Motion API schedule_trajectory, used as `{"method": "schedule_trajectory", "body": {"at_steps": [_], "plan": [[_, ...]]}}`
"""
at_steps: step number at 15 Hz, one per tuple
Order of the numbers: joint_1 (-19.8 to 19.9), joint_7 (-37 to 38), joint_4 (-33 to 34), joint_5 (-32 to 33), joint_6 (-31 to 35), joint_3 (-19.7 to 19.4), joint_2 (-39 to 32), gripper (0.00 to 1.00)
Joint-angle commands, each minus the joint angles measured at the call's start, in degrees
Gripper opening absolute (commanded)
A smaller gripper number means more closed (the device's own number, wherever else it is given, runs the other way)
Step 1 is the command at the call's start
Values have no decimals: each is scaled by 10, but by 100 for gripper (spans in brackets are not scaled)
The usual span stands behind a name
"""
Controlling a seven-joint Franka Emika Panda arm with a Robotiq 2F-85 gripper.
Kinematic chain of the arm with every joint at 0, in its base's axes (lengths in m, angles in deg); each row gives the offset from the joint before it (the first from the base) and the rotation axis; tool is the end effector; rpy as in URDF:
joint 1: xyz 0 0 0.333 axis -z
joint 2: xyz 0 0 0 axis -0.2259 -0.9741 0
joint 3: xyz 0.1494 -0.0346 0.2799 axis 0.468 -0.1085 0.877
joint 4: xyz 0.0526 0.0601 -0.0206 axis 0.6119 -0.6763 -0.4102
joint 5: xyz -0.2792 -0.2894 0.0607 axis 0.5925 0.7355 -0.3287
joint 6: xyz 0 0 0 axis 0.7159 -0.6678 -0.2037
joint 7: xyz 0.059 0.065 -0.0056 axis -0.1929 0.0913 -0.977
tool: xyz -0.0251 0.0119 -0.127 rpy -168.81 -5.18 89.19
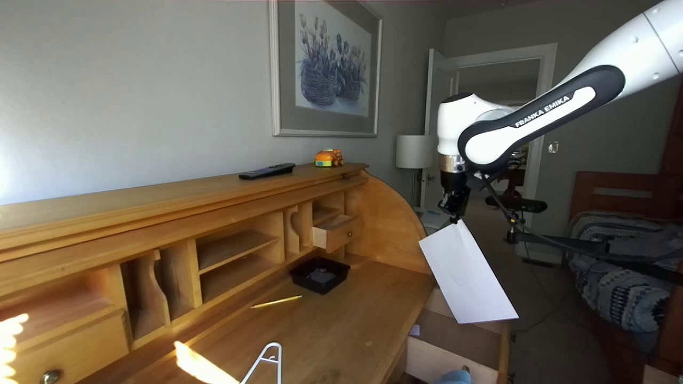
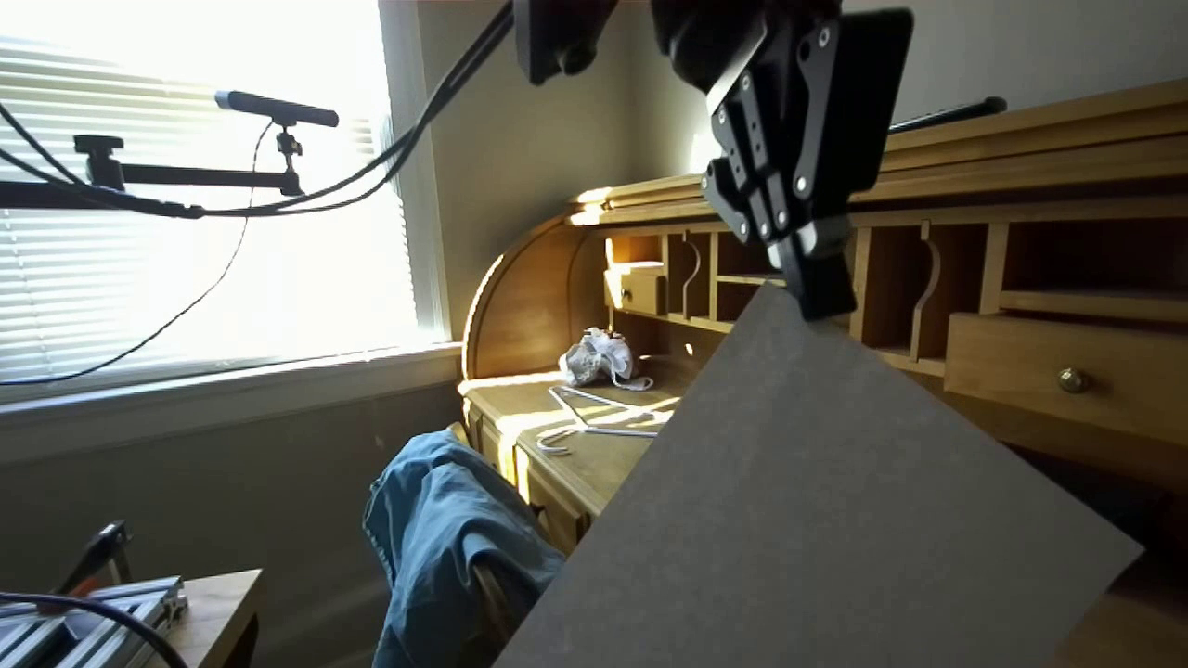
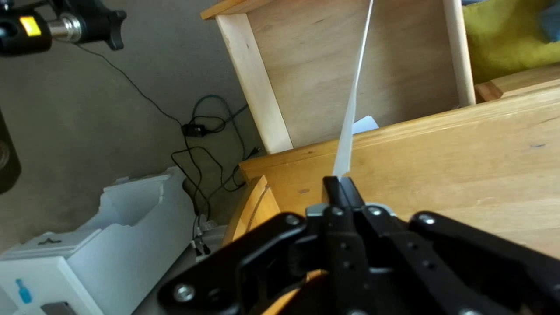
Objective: Pick up the paper from the top of the cabinet and put it on the counter
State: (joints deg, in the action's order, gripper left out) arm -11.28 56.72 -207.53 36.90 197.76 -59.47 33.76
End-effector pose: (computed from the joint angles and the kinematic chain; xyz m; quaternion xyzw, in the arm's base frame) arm 0.5468 -0.0488 0.4304 0.9823 -0.0414 0.0687 0.1692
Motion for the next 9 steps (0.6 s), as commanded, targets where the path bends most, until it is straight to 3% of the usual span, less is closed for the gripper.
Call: {"method": "schedule_trajectory", "body": {"at_steps": [1,6,7,9], "plan": [[2,17,-3,0,-1,3,-1,1],[3,35,-4,0,-1,3,-3,1],[0,45,-3,13,-4,8,-7,0],[4,121,-12,89,55,15,-17,0]]}}
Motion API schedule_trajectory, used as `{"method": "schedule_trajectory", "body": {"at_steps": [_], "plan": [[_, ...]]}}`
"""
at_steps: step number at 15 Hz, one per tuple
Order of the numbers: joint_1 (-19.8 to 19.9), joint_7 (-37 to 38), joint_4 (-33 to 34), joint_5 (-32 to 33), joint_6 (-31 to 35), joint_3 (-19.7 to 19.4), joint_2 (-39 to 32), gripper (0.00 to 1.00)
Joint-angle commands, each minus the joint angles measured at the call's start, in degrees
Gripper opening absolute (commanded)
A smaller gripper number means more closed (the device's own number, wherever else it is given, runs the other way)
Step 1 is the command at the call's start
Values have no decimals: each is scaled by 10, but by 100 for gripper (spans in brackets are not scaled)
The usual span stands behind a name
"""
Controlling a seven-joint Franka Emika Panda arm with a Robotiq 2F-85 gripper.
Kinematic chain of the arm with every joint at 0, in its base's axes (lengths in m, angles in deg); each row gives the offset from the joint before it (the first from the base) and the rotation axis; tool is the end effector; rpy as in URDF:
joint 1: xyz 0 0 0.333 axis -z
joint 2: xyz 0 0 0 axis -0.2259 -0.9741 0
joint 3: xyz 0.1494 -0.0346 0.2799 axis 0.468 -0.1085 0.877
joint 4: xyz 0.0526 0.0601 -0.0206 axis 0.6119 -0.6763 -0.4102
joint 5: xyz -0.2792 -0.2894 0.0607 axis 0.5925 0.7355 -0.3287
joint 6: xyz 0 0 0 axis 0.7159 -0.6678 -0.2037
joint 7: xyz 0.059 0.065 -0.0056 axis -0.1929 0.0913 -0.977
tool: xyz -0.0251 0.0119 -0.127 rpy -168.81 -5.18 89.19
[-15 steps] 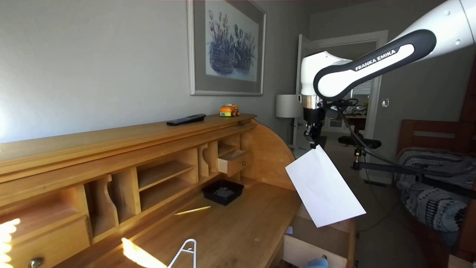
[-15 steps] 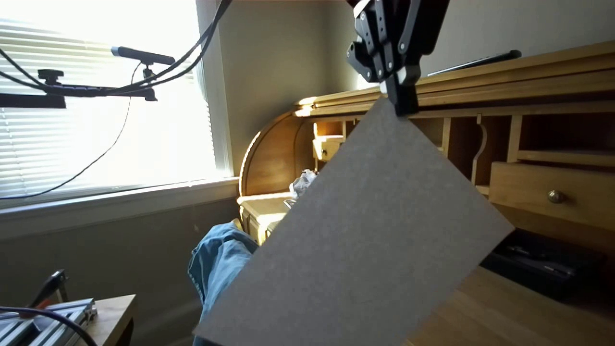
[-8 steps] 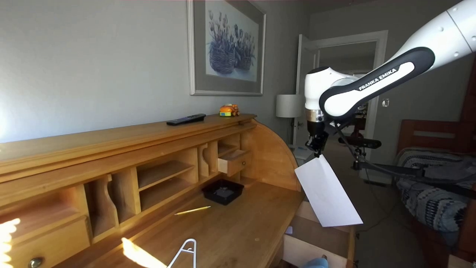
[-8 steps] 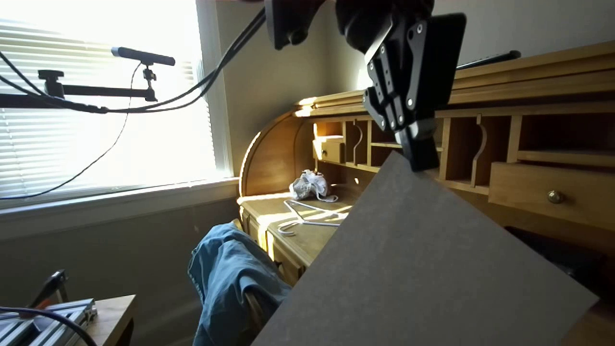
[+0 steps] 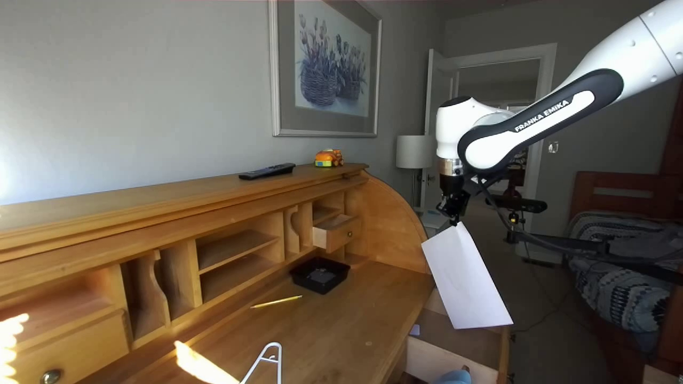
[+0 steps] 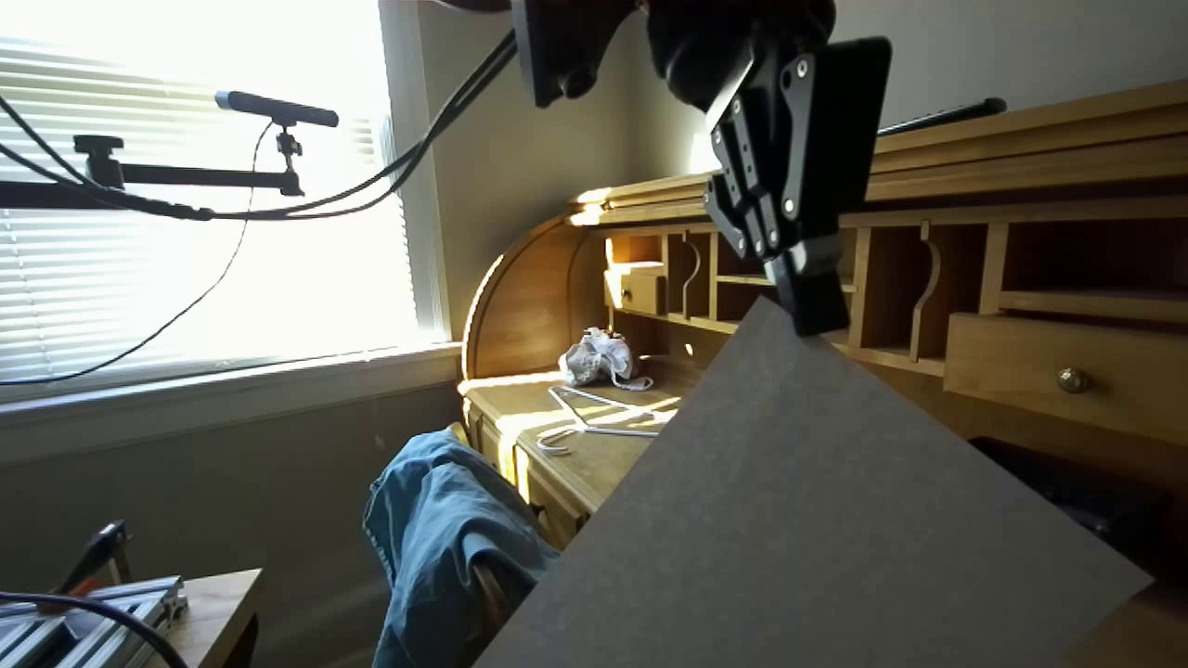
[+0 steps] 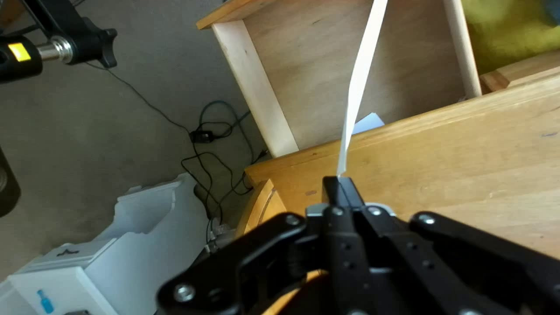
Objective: Pick up the paper from the top of the cabinet and put it on the counter
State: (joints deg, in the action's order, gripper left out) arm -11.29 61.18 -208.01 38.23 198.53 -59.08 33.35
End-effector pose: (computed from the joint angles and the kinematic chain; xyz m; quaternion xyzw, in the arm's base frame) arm 0.5476 -0.0454 0.4241 0.9794 -0.0674 0.0759 0.1747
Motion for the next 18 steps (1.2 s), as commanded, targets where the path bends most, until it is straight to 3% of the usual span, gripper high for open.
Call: {"method": "schedule_trajectory", "body": {"at_steps": [1,6,11,14,18], "plan": [[6,110,-10,97,66,10,-17,0],[12,252,-37,154,84,-8,-24,0],[27,247,-112,136,118,-33,-4,0],[42,228,-157,165,145,-48,-2,0],[54,271,-170,211,153,-57,-15,0]]}}
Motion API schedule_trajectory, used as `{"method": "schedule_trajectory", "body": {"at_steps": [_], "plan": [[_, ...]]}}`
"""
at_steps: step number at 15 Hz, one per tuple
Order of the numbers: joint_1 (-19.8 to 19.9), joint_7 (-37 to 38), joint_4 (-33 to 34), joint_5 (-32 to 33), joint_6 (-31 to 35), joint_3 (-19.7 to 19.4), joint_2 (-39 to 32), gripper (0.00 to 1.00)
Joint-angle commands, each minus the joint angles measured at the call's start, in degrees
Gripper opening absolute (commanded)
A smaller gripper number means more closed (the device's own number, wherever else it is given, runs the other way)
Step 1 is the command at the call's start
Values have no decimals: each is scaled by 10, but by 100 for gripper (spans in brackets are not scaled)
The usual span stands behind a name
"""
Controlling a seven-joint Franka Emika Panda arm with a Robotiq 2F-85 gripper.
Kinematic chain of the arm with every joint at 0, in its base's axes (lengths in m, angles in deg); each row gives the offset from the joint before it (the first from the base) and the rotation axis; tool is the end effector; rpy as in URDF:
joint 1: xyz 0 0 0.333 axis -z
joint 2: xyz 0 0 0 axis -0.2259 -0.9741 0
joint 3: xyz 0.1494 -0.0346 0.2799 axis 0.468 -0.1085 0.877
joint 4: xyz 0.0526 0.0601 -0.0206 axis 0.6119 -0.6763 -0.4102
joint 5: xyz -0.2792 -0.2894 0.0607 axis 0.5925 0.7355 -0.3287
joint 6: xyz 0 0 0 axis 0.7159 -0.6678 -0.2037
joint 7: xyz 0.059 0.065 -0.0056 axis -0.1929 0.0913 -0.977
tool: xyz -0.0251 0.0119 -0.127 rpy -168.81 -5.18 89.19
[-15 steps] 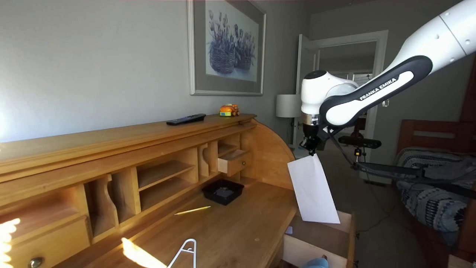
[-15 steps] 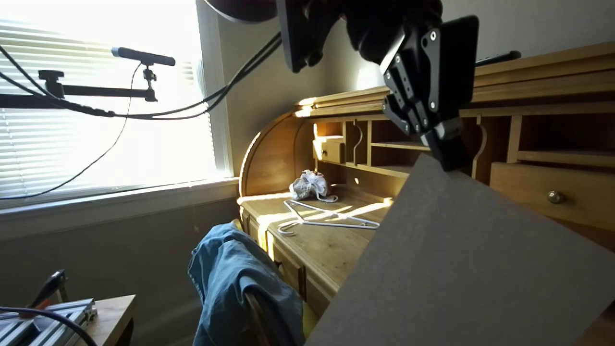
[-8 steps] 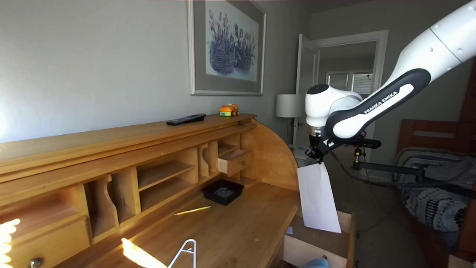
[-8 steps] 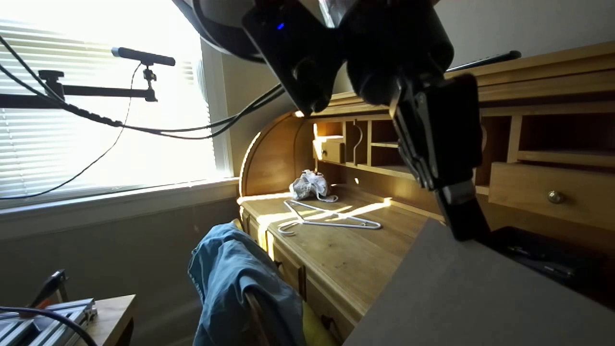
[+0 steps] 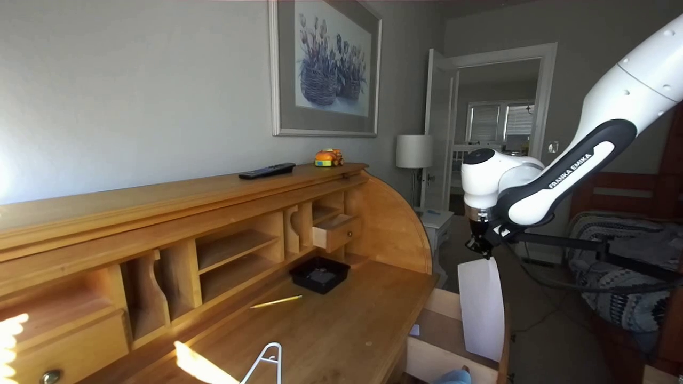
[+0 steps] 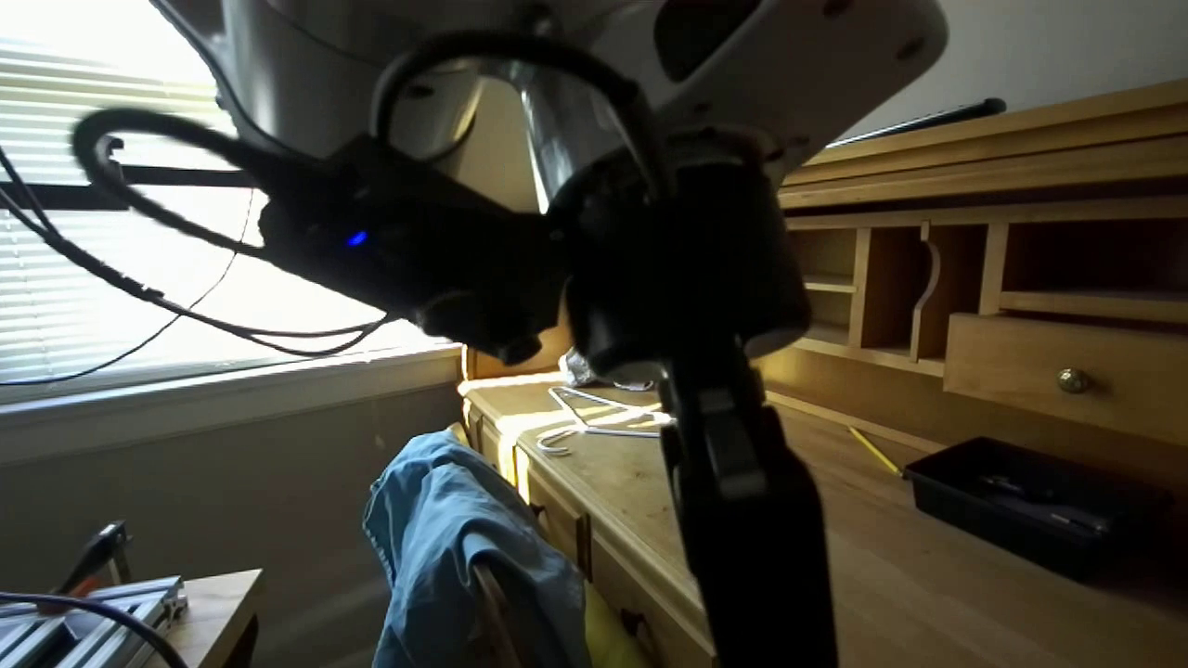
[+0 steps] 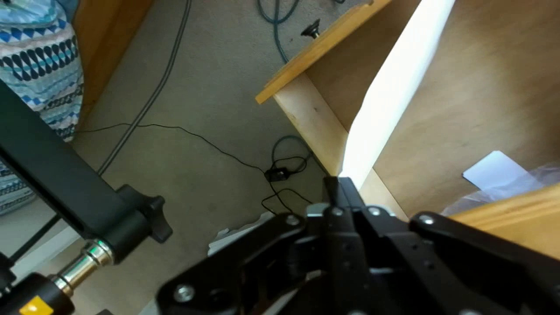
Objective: Pick up the paper from the top of the cabinet and put it on the counter
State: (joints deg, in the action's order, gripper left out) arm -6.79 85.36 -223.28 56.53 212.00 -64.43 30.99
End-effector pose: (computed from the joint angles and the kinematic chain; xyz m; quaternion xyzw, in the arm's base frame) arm 0.4868 -0.1191 0.3014 0.9493 -0.1910 0.0801 0.2364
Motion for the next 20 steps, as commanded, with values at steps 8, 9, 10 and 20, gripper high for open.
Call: {"method": "schedule_trajectory", "body": {"at_steps": [8,9,10,20], "plan": [[3,251,4,36,88,17,13,0],[3,292,5,50,100,21,14,0],[3,331,5,66,108,24,16,0],[15,642,-114,416,82,31,32,0]]}}
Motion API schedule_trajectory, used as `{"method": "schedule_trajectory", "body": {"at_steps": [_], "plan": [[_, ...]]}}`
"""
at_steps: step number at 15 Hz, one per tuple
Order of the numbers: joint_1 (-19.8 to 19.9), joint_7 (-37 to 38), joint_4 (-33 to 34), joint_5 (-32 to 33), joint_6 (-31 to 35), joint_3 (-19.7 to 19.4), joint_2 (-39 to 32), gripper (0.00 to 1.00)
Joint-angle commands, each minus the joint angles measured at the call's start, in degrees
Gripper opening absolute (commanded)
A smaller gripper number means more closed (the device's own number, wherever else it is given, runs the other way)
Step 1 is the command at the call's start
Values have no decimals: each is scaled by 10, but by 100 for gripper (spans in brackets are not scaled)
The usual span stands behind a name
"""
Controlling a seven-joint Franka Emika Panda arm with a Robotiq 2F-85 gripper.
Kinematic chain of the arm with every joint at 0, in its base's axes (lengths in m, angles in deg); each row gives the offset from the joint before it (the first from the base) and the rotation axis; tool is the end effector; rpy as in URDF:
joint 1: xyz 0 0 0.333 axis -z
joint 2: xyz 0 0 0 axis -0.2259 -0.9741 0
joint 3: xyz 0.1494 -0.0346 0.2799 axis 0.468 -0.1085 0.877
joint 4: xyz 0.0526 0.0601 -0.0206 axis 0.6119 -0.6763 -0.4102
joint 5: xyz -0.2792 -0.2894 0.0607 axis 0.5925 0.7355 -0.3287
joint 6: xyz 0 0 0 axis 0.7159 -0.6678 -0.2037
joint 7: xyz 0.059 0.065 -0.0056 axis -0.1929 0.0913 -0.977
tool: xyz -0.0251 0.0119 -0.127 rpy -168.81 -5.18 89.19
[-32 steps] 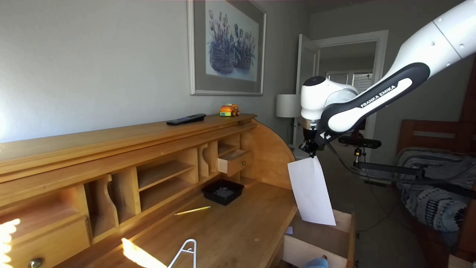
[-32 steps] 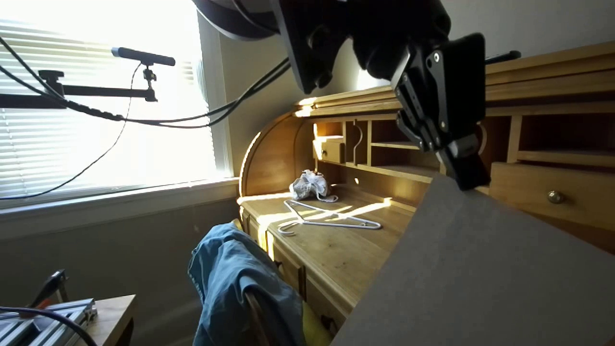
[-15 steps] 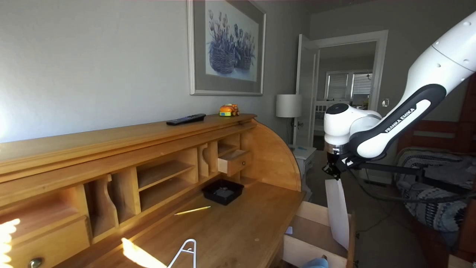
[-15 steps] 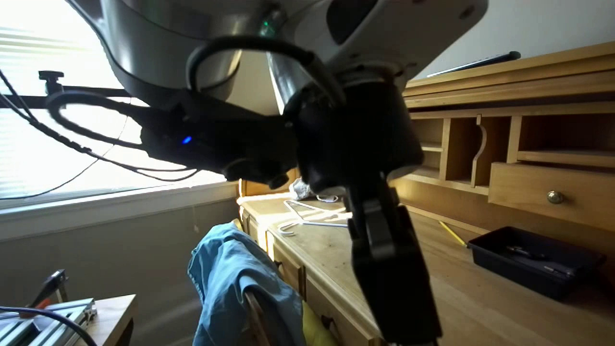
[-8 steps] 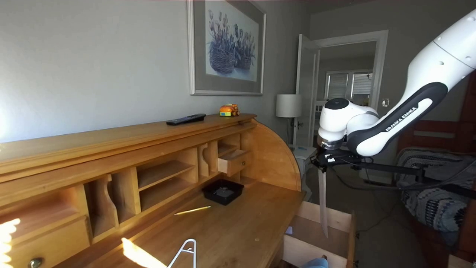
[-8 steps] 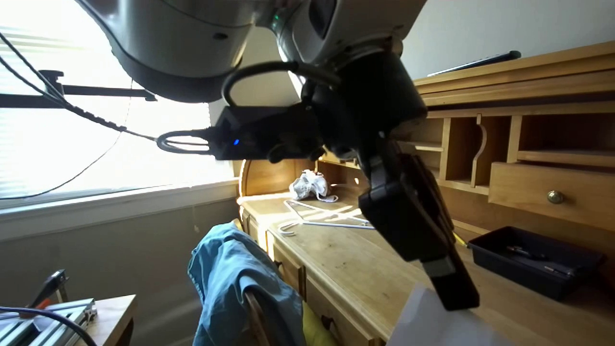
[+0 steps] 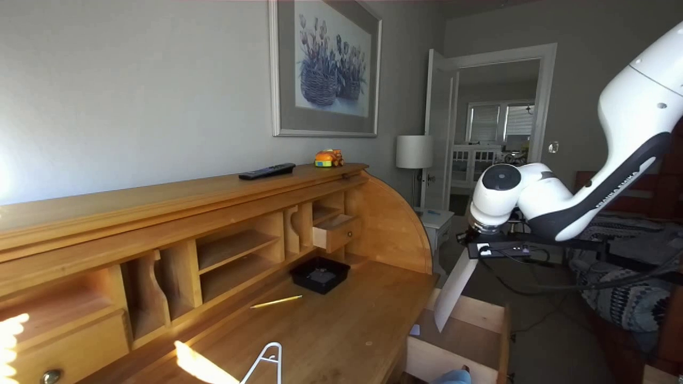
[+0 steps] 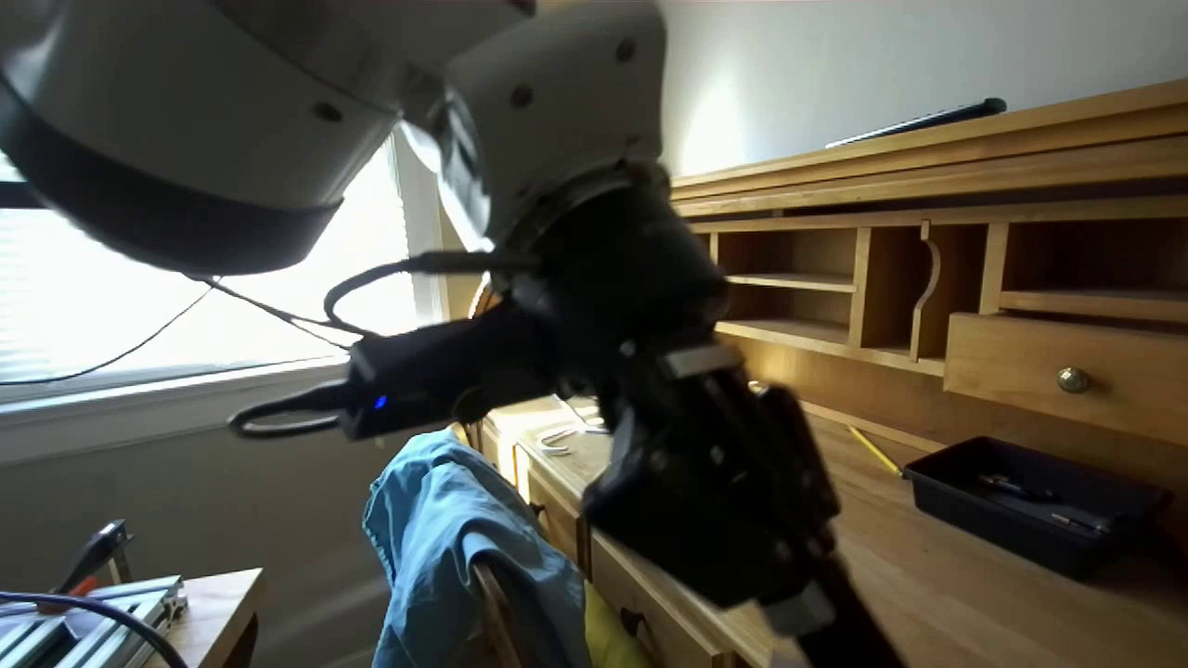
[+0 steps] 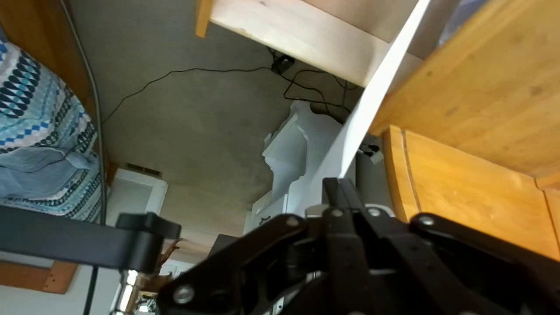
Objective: Pick up the paper from the top of the cabinet and put it on the counter
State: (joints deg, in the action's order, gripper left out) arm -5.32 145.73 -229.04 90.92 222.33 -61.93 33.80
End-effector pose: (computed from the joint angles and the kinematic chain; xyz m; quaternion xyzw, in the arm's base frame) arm 0.4727 -0.0855 0.2931 0.8457 -0.3803 0.3098 0.2102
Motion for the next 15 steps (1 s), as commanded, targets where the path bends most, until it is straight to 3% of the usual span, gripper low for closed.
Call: {"method": "schedule_trajectory", "body": {"at_steps": [1,4,10,15], "plan": [[-2,41,-74,99,-25,8,-7,0],[-14,56,-109,137,-59,19,-39,0],[-48,40,-115,110,-137,20,-106,0],[-54,67,-82,123,-113,27,-129,0]]}}
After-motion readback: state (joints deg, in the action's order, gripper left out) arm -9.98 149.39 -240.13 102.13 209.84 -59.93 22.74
